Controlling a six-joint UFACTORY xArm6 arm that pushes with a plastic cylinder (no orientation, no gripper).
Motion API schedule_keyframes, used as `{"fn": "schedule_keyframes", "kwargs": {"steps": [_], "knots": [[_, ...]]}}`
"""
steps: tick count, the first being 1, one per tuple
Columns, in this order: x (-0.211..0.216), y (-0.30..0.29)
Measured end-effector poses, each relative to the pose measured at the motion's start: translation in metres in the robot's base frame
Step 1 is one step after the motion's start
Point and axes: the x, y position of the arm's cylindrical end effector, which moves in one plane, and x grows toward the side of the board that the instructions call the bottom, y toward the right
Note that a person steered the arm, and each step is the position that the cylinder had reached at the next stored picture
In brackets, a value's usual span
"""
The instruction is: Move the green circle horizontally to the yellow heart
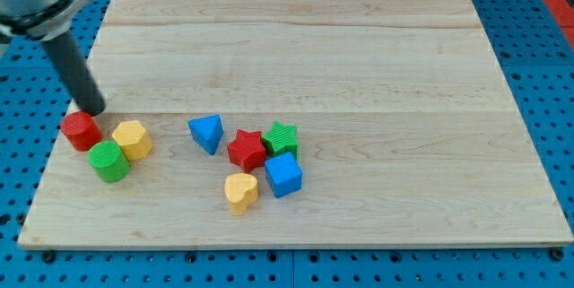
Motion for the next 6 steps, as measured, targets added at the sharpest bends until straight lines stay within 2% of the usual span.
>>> {"fn": "schedule_keyframes", "kwargs": {"steps": [1,2,3,4,6], "knots": [[0.030,-0.029],[0.059,0.006],[0.060,0.084],[0.087,0.118],[0.120,0.068]]}}
